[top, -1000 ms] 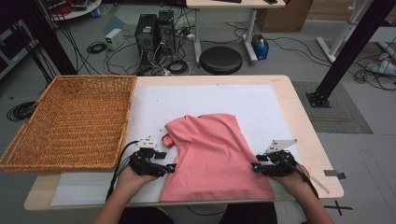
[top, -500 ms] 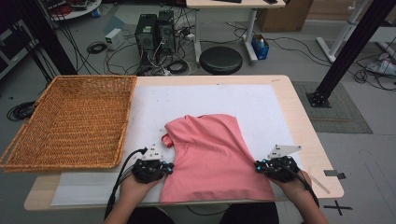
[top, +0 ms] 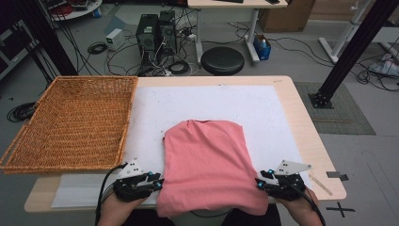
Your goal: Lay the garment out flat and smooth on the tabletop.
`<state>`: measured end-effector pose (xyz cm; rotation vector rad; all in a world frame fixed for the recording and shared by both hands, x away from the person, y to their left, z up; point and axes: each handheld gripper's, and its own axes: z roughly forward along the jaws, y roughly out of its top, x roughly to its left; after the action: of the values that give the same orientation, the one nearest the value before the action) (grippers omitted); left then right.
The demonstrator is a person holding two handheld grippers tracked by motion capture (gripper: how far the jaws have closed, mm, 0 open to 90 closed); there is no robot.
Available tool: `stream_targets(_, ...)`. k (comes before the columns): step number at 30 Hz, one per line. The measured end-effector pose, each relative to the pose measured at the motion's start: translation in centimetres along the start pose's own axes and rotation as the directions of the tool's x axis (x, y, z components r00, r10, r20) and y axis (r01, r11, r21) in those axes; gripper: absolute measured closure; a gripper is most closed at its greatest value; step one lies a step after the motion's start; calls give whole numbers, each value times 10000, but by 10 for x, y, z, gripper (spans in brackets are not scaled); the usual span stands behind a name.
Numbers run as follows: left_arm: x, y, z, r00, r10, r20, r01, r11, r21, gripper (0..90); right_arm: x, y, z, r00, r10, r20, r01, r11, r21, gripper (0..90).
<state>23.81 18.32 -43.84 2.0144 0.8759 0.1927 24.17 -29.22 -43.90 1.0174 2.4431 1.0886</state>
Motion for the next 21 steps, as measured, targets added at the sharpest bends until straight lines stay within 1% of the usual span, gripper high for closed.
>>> stream_targets(1,0,1,2,10000,-42,-8,42,10000,21,590,-2,1,-1,9999,131,105,-129,9998,-161,600)
stream_targets(2,0,1,5,9999,-80,-62,81,9999,143,533,-3,2,-1,9994,290,199,-285,9994,-220,586)
stream_targets(3,0,1,8,10000,-57,-27,58,9995,312,519,-5,2,0,9992,389,136,-387,9991,-172,586)
stream_targets(5,-2,-1,16,10000,45,-4,-45,9988,487,520,-4,1,3,9998,218,22,-218,9998,34,588)
stream_targets(6,-3,-3,19,9999,105,-89,-100,9984,565,522,-2,-1,6,9998,181,-102,-179,9996,237,611)
stream_targets(7,-5,-4,20,9991,293,-294,-281,9987,421,549,0,-4,9,10000,46,-69,-44,9995,304,640)
stream_targets(8,-6,-4,20,9990,379,-215,-370,9984,423,666,2,-5,8,10000,-60,-63,60,9999,121,726)
stream_targets(9,-8,-4,22,9984,456,-330,-443,9982,406,740,4,-6,8,9997,-149,-211,151,9998,105,796)
stream_targets(10,-9,-4,22,9977,586,-331,-574,9976,383,820,6,-6,8,9993,-264,-258,267,9996,121,850)
stream_targets(11,-10,-5,22,9980,594,-233,-584,9975,392,870,8,-5,8,9989,-378,-294,383,9992,148,872)
stream_targets(13,-12,-6,16,9977,642,-231,-635,9975,320,873,12,-4,5,9987,-367,-359,377,9989,294,876)
stream_targets(15,-13,-8,5,9984,548,-164,-548,9985,-33,875,16,-4,0,9984,-434,-351,445,9986,294,877)
stream_targets(16,-13,-9,-3,9986,508,-129,-511,9985,-215,875,18,-5,-5,9985,-453,-311,460,9987,203,877)
stream_targets(18,-16,-14,-16,9991,433,-29,-434,9978,-498,875,22,-7,-14,9985,-380,-398,377,9993,-65,878)
stream_targets(19,-18,-17,-21,9992,404,26,-402,9976,-555,875,24,-9,-18,9985,-274,-471,265,9994,-202,877)
stream_targets(20,-19,-21,-23,9993,348,125,-341,9979,-552,875,27,-11,-21,9982,-264,-541,250,9993,-261,877)
stream_targets(21,-20,-25,-24,9994,299,184,-290,9983,-509,874,31,-14,-21,9979,-287,-589,275,9994,-207,876)
